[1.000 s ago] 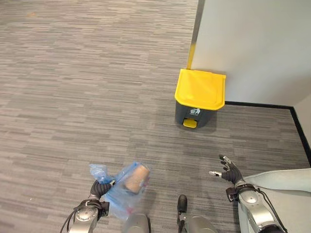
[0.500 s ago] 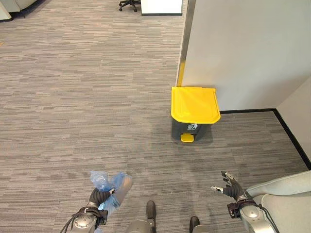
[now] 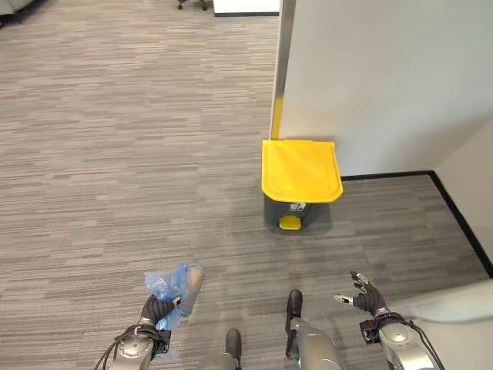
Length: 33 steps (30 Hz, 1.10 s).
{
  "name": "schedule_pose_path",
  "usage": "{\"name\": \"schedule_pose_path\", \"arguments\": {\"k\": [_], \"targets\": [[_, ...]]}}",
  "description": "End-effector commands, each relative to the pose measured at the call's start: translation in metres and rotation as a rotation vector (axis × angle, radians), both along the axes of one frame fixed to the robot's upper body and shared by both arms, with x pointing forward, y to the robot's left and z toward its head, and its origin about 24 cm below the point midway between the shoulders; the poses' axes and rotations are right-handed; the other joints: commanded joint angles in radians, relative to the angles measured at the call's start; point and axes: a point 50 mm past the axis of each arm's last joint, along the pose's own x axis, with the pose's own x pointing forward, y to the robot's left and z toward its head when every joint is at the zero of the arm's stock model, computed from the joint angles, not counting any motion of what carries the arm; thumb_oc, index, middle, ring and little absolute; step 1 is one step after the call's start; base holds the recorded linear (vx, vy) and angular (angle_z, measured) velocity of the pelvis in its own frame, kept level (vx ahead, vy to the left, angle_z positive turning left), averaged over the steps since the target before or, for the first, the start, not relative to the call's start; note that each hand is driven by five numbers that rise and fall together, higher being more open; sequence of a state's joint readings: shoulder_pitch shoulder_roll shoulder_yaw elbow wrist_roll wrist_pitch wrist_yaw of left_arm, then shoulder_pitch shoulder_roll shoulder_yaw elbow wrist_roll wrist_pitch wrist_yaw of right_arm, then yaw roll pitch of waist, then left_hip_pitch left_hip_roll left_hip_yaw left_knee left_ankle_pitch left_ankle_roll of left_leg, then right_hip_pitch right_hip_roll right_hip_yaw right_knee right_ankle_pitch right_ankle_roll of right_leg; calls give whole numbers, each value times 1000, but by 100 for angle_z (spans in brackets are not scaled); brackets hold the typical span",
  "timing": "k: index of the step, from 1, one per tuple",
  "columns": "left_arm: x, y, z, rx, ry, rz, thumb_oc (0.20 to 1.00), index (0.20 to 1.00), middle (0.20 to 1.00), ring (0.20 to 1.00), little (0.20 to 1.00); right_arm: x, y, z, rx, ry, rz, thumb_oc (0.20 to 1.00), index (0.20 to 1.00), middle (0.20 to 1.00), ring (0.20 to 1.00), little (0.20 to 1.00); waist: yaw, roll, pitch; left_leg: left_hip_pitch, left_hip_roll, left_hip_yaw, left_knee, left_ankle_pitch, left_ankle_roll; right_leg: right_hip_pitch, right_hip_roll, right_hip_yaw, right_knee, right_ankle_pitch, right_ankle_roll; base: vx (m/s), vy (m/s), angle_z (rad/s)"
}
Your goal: Gather garbage on tea table into small bin, then transfer packed bag to large trash can.
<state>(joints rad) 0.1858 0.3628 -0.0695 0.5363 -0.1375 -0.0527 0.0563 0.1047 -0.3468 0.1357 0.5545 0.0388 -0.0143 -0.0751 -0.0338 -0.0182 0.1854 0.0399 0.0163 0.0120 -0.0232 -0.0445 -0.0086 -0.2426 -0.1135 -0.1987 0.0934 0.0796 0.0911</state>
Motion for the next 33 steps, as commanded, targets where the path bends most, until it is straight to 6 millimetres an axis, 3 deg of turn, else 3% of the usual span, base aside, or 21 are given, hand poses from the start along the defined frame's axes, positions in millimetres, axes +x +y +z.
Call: {"name": "schedule_pose_path", "arguments": {"k": [1, 4, 7, 8, 10, 14, 18, 20, 22, 26, 33], "targets": [[19, 13, 26, 39, -132, -20, 200, 200, 200, 200, 200, 19, -7, 20, -12, -126, -6, 1000, 1000, 1000, 1000, 1000, -9, -22, -20, 34, -6, 48, 208, -126, -55, 64, 6, -24, -8, -62, 16, 255, -263, 36], [23, 10, 25, 25, -139, -18, 200, 200, 200, 200, 200, 19, -14, 21, -28, -127, -27, 1000, 1000, 1000, 1000, 1000, -11, -30, -18, -38, 39, 72, 354, -62, -70, 122, 29, -33, -35, -99, -20, 138, -162, 32], [25, 9, 25, 26, -138, -21, 200, 200, 200, 200, 200, 20, -15, 22, -29, -129, -35, 1000, 1000, 1000, 1000, 1000, -3, -39, -13, -79, 31, 80, 337, -83, -52, 146, 31, -26, -53, -112, -21, 127, -75, -3], [27, 7, 24, 27, -132, -40, 200, 200, 200, 200, 200, 20, -21, 23, -35, -133, -54, 1000, 1000, 1000, 1000, 1000, 0, -49, -12, -135, 12, 99, 272, -105, -41, 175, 24, -23, -85, -119, -14, 190, -31, 8], [27, 8, 24, 31, -128, -42, 200, 200, 200, 200, 200, 18, -22, 22, -38, -126, -62, 1000, 1000, 1000, 1000, 1000, 3, -48, -8, -173, 8, 114, 238, -72, -45, 195, 30, -18, -96, -123, -14, 143, 1, 11], [26, 8, 25, 34, -135, -37, 200, 200, 200, 200, 200, 14, -20, 17, -38, -103, -69, 1000, 1000, 1000, 1000, 1000, 35, -40, 11, -270, 9, 143, 178, 49, -63, 248, 60, 6, -109, -150, -17, 156, 60, -12], [18, 11, 22, 45, -109, -31, 200, 200, 200, 200, 200, 13, -11, 12, -34, -76, -40, 1000, 1000, 1000, 1000, 1000, 43, -44, -27, -159, -19, 130, 80, 27, -21, 274, 46, 48, -66, -172, 5, 320, 234, -46], [18, 17, 25, 63, -111, -23, 200, 200, 200, 200, 200, 15, -6, 11, -29, -75, -21, 1000, 1000, 1000, 1000, 1000, 49, -47, -26, -137, -30, 136, 76, 8, 2, 251, 33, 69, 6, -179, 23, 176, 256, -74], [23, 24, 30, 88, -131, -6, 200, 200, 200, 200, 200, 23, 2, 14, -16, -92, 4, 1000, 1000, 1000, 1000, 1000, 48, -43, -1, -121, -28, 150, 95, -23, 25, 149, 21, 84, 155, -166, 46, 93, 183, -29], [22, 27, 29, 83, -133, 17, 200, 200, 200, 200, 200, 24, -1, 13, -26, -85, -9, 1000, 1000, 1000, 1000, 1000, 36, -37, 4, -91, -36, 162, 97, -46, 33, 105, 0, 23, 76, -126, 39, 126, 26, -31], [13, 24, 22, 62, -100, 21, 200, 200, 200, 200, 200, 16, -15, 12, -42, -69, -50, 1000, 1000, 1000, 1000, 1000, 34, -41, -35, -42, -43, 167, 73, -58, 25, 187, 9, 22, -28, -110, 32, 118, -49, -1]]}}
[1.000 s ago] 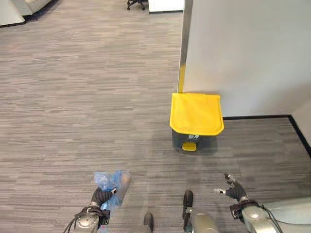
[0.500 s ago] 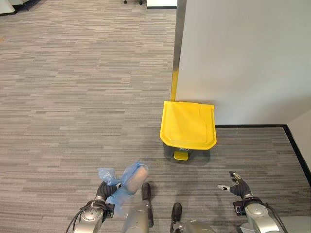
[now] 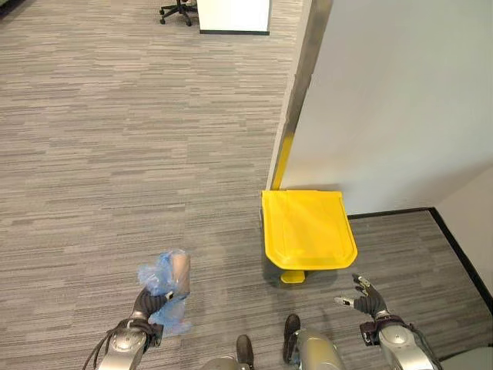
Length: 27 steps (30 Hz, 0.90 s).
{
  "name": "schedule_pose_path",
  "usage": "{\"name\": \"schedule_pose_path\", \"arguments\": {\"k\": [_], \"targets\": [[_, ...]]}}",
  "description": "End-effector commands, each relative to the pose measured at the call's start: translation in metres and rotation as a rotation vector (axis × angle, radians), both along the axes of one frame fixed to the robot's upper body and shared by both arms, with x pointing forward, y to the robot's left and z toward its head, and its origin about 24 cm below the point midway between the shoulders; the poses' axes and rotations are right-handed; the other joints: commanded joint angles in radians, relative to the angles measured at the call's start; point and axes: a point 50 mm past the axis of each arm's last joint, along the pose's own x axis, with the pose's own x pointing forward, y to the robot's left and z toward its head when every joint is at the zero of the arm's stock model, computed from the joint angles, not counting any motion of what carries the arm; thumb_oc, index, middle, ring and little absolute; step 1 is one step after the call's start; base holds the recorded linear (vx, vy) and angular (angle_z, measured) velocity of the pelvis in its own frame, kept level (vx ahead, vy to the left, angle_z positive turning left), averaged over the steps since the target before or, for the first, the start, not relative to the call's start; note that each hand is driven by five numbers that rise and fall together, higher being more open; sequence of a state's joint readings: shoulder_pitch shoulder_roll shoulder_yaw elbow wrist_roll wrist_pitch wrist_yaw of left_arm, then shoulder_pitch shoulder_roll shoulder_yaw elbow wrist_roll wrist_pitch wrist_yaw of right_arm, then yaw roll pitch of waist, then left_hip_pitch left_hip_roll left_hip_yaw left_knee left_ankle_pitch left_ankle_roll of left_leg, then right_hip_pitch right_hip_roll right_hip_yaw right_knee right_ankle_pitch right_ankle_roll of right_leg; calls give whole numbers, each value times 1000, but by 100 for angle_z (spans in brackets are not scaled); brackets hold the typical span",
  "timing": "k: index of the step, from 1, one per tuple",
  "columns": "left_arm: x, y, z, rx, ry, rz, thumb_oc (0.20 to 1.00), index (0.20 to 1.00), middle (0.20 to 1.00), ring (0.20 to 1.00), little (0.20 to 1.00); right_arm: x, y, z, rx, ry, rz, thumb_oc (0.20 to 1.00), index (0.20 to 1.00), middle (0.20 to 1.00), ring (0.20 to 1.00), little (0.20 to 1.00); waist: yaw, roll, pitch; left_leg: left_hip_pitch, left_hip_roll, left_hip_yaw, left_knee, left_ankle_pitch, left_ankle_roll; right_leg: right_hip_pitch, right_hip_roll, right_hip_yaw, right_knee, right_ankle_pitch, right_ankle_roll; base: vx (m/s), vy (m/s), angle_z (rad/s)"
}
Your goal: Gather garbage on tea table into small bin, then transfer packed bag to large trash can.
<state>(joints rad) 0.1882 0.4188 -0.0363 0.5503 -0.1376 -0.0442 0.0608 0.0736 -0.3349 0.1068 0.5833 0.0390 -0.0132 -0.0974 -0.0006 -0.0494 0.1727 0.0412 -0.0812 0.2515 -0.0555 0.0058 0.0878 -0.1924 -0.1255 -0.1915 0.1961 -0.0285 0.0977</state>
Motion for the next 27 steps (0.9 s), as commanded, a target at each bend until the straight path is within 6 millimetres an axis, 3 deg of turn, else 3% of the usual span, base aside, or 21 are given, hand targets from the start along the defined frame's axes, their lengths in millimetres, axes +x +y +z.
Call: {"name": "schedule_pose_path", "arguments": {"k": [1, 10, 19, 23, 24, 27], "targets": [[13, -2, 13, -8, -98, -15, 200, 200, 200, 200, 200, 5, -14, 8, -38, -38, -12, 1000, 1000, 1000, 1000, 1000, -2, -9, -33, -24, 58, -72, 95, -110, -77, 169, 29, 16, -161, -5, 23, 90, -63, 6], [8, -7, 8, -27, -80, -18, 200, 200, 200, 200, 200, -2, -13, 5, -26, -25, -20, 1000, 1000, 1000, 1000, 1000, -11, -8, -50, 14, 68, -66, 57, -100, -93, 231, 44, 19, -231, -3, 21, 36, -31, -5], [10, -6, 10, -20, -89, -6, 200, 200, 200, 200, 200, 2, -11, 6, -25, -32, -31, 1000, 1000, 1000, 1000, 1000, -1, -21, -35, -24, 60, -75, 109, -125, -78, 207, 29, 28, -181, -11, 31, -10, 63, 0], [18, 2, 18, 14, -115, -3, 200, 200, 200, 200, 200, 12, -4, 11, -11, -65, -18, 1000, 1000, 1000, 1000, 1000, 0, -23, 3, -52, 49, -85, 138, -146, -50, 103, 6, 47, -11, -16, 55, -37, 139, -8], [19, 4, 20, 19, -124, 2, 200, 200, 200, 200, 200, 15, 0, 12, 0, -81, -12, 1000, 1000, 1000, 1000, 1000, 0, -24, 17, -32, 41, -79, 143, -165, -43, 36, -4, 35, 62, 8, 60, 105, 133, -17], [19, 3, 19, 16, -122, 1, 200, 200, 200, 200, 200, 18, -3, 16, -12, -93, -12, 1000, 1000, 1000, 1000, 1000, -19, -18, 26, 38, 26, -82, 109, -185, -41, -53, -4, -7, -3, 81, 62, 224, 83, -11]]}}
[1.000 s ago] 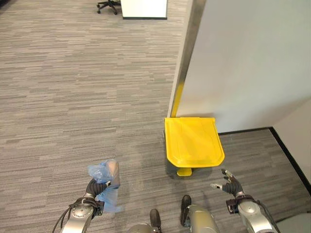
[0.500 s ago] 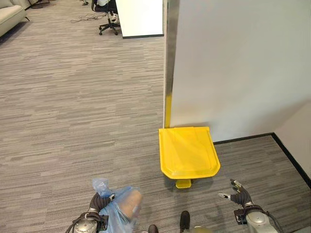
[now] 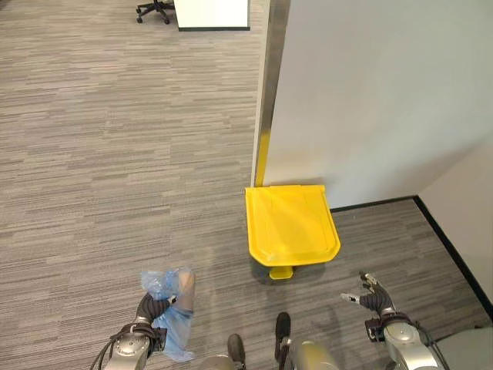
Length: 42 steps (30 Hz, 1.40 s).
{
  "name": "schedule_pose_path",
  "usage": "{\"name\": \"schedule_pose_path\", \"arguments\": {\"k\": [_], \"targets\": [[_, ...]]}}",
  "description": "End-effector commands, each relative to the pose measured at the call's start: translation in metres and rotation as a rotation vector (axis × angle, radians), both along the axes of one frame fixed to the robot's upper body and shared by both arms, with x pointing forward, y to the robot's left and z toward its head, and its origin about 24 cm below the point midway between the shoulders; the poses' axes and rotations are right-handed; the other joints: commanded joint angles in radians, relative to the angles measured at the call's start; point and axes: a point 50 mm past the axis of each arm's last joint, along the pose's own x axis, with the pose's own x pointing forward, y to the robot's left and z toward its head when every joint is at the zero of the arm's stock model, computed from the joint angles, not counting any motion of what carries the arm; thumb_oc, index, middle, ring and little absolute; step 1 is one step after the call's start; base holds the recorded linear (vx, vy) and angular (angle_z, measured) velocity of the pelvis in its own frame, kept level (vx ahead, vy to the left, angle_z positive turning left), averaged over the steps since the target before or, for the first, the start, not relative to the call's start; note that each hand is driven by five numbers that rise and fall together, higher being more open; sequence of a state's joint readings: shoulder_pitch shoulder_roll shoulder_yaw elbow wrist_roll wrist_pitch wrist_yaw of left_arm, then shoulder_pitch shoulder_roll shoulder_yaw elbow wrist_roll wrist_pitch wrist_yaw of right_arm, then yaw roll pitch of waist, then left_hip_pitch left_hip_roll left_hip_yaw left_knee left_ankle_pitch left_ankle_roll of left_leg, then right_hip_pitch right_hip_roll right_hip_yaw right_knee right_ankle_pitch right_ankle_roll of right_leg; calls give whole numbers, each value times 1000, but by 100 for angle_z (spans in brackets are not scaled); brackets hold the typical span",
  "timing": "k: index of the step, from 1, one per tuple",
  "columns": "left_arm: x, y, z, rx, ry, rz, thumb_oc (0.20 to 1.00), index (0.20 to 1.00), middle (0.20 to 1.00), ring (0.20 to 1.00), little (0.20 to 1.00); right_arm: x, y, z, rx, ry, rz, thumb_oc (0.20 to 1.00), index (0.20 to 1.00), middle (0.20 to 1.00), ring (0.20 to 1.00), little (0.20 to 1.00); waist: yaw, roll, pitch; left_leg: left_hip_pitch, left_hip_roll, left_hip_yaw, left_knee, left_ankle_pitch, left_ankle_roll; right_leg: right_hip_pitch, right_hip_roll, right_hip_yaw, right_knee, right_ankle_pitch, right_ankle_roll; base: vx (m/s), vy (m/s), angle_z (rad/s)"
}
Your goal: Gather garbage on tea table into small bin, then transfer packed bag to large trash can.
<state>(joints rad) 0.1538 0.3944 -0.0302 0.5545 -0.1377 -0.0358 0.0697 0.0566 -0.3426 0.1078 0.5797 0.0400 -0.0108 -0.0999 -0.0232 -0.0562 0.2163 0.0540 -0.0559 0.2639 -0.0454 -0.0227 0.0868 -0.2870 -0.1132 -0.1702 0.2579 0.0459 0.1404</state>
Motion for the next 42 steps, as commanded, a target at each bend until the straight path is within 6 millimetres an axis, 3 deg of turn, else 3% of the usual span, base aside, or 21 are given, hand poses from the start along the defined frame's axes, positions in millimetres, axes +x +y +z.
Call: {"name": "schedule_pose_path", "arguments": {"k": [1, 3, 4, 6, 8, 9, 17, 22, 26, 31, 38, 42], "targets": [[9, 9, 17, 32, -95, -8, 200, 200, 200, 200, 200, 12, -3, 12, -3, -76, -20, 1000, 1000, 1000, 1000, 1000, -3, -7, -14, 40, -1, -102, 96, -165, -41, 29, -11, -35, -93, 15, 23, 195, 26, -5], [10, 9, 17, 32, -98, -8, 200, 200, 200, 200, 200, 11, -3, 12, -1, -77, -26, 1000, 1000, 1000, 1000, 1000, -10, -7, -9, 52, -6, -110, 98, -173, -42, 17, -6, -42, -125, 21, 25, 203, -6, 14], [14, 8, 20, 31, -115, -11, 200, 200, 200, 200, 200, 10, -5, 11, 0, -73, -40, 1000, 1000, 1000, 1000, 1000, -29, -12, -1, 75, -15, -142, 114, -205, -47, -15, 2, -48, -213, 43, 38, 209, -31, 25], [16, 7, 20, 32, -122, -13, 200, 200, 200, 200, 200, 8, -6, 10, 1, -67, -49, 1000, 1000, 1000, 1000, 1000, -36, -14, 1, 81, -21, -155, 125, -216, -48, -26, 5, -32, -226, 54, 42, 255, -64, 53], [18, 4, 19, 28, -121, -28, 200, 200, 200, 200, 200, 0, -17, 7, 9, -57, -110, 1000, 1000, 1000, 1000, 1000, -46, -21, -26, 100, -32, -208, 147, -258, -67, 6, 7, 29, -249, 92, 26, 404, -194, 83], [15, 4, 17, 19, -114, -14, 200, 200, 200, 200, 200, -1, -22, 9, 4, -66, -129, 1000, 1000, 1000, 1000, 1000, -52, -13, -39, 107, -14, -215, 156, -267, -74, 7, 6, 14, -233, 94, 19, 344, -203, 74], [16, 2, 14, 9, -102, -16, 200, 200, 200, 200, 200, 3, -30, 15, 4, -100, -155, 1000, 1000, 1000, 1000, 1000, -67, 5, -71, 128, 29, -202, 109, -254, -95, 29, 37, -10, -274, 89, 11, 92, -64, 10], [16, -4, 14, 2, -103, -53, 200, 200, 200, 200, 200, 15, -11, 17, 24, -107, -54, 1000, 1000, 1000, 1000, 1000, -53, 11, -77, 147, 26, -178, 64, -238, -90, 46, 62, -2, -319, 104, 16, 16, -6, -11], [20, -14, 16, -3, -114, -121, 200, 200, 200, 200, 200, 43, 19, 33, 43, -182, 113, 1000, 1000, 1000, 1000, 1000, -31, 18, -69, 145, 13, -176, 54, -235, -83, 34, 56, 0, -319, 117, 20, -5, 5, -9], [39, -24, 28, 8, -185, -194, 200, 200, 200, 200, 200, 96, 57, 78, 7, -357, 304, 1000, 1000, 1000, 1000, 1000, 6, 20, -46, 101, 11, -191, 73, -236, -80, -7, 34, -16, -309, 120, 15, -29, -12, 3], [80, -48, 62, -9, -356, -314, 200, 200, 200, 200, 200, 149, 69, 130, -112, -473, 369, 1000, 1000, 1000, 1000, 1000, 34, 3, 2, 21, 0, -206, 121, -233, -84, -58, 11, -29, -292, 128, 10, -53, -35, 17], [95, -63, 77, -30, -422, -378, 200, 200, 200, 200, 200, 163, 67, 146, -146, -501, 358, 1000, 1000, 1000, 1000, 1000, 38, -2, 22, 3, -1, -206, 132, -232, -87, -71, 3, -33, -284, 130, 10, -46, -36, 3]]}}
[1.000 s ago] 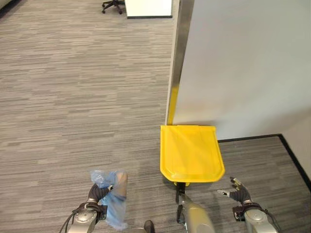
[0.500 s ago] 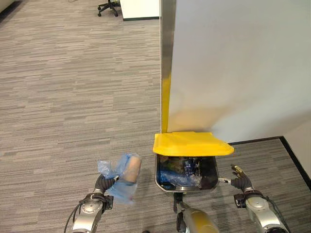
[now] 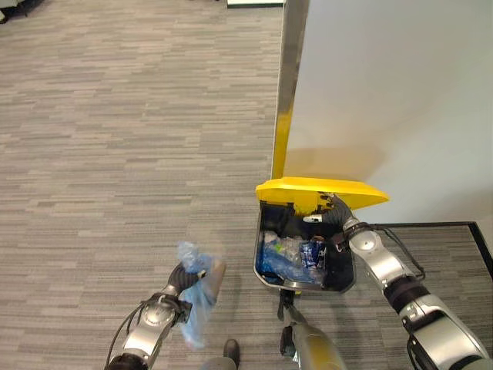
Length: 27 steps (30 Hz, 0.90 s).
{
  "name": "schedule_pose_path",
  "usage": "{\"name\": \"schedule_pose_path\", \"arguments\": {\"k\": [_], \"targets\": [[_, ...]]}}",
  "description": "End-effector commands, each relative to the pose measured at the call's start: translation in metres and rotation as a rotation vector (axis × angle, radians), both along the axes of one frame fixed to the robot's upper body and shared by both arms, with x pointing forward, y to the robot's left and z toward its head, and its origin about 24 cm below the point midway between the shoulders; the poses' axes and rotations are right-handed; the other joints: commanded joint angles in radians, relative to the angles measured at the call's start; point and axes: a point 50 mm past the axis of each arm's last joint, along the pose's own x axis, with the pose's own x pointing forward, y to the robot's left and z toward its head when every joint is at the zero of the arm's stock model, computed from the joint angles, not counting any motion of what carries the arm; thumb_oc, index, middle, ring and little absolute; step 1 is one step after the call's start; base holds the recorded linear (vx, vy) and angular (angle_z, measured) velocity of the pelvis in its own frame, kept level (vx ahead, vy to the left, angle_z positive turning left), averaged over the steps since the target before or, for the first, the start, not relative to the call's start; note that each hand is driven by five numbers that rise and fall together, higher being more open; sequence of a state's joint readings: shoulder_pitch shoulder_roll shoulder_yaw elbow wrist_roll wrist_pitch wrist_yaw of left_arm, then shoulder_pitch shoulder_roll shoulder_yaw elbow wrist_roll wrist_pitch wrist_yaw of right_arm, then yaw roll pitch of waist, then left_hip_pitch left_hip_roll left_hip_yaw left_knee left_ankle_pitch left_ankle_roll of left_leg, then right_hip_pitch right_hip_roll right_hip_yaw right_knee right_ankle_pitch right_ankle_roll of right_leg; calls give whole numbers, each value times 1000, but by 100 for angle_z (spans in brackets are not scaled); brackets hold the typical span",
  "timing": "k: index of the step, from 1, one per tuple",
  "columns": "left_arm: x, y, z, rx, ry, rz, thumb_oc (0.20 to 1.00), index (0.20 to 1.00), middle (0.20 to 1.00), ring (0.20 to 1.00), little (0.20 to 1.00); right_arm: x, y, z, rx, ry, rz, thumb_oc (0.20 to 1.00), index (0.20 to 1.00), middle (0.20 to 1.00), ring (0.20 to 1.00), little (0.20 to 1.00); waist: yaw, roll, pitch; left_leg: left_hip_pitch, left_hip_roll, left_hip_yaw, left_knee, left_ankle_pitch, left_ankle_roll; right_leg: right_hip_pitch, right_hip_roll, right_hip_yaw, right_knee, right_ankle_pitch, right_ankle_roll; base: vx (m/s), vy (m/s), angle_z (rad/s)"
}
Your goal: Gather garbage on tea table into small bin, then transfer packed bag to large trash can.
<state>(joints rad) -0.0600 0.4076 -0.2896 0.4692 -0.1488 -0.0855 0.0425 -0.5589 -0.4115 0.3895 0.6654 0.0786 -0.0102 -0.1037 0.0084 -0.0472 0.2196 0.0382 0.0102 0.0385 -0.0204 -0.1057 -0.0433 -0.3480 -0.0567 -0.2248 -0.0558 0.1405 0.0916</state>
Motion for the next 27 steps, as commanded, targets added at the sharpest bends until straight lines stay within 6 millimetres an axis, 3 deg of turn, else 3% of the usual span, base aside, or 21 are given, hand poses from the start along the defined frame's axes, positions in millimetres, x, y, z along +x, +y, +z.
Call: {"name": "schedule_pose_path", "arguments": {"k": [1, 8, 13, 18, 24, 25, 26, 27], "targets": [[27, -3, 48, -28, -237, -68, 200, 200, 200, 200, 200, 16, 0, 31, -31, -117, 2, 1000, 1000, 1000, 1000, 1000, 8, -14, 29, 12, -66, 20, 109, -147, 41, -14, -56, 18, 30, 36, 61, -54, -36, 3], [55, -55, 97, -38, -434, -301, 200, 200, 200, 200, 200, 40, -6, 80, -94, -235, -26, 1000, 1000, 1000, 1000, 1000, -2, -25, 62, 5, -66, 31, 117, -152, 37, -28, -65, 13, 48, 42, 67, -39, -9, -2], [87, -97, 139, 25, -583, -412, 200, 200, 200, 200, 200, 53, -2, 118, -127, -331, -28, 1000, 1000, 1000, 1000, 1000, -41, -24, 87, -4, -76, 45, 120, -159, 40, -65, -66, 37, 68, 50, 73, -19, 10, -6], [112, -116, 149, 136, -589, -422, 200, 200, 200, 200, 200, 60, 8, 148, -140, -405, -15, 1000, 1000, 1000, 1000, 1000, -77, -18, 119, -41, -86, 59, 136, -159, 43, -112, -69, 59, 93, 50, 75, -42, 27, -16], [136, -117, 136, 333, -489, -369, 200, 200, 200, 200, 200, 63, 31, 172, -94, -467, 25, 1000, 1000, 1000, 1000, 1000, -128, -16, 164, -115, -94, 77, 175, -159, 42, -184, -73, 87, 121, 54, 74, -19, 8, -8], [137, -117, 134, 342, -475, -367, 435, 435, 435, 435, 435, 63, 33, 173, -89, -473, 32, 1000, 1000, 1000, 1000, 1000, -134, -15, 166, -124, -94, 79, 179, -159, 43, -191, -73, 92, 123, 54, 74, 0, 0, 0], [138, -116, 131, 370, -458, -369, 1000, 1000, 1000, 1000, 1000, 62, 38, 175, -78, -485, 46, 1000, 1000, 1000, 1000, 1000, -143, -15, 169, -132, -95, 81, 183, -160, 43, -202, -72, 96, 127, 54, 74, 17, 2, -6], [139, -115, 129, 388, -450, -372, 1000, 1000, 1000, 1000, 1000, 61, 42, 176, -62, -494, 61, 1000, 1000, 1000, 1000, 1000, -148, -13, 171, -137, -95, 82, 184, -162, 44, -211, -71, 100, 130, 55, 74, 32, -4, -14]]}}
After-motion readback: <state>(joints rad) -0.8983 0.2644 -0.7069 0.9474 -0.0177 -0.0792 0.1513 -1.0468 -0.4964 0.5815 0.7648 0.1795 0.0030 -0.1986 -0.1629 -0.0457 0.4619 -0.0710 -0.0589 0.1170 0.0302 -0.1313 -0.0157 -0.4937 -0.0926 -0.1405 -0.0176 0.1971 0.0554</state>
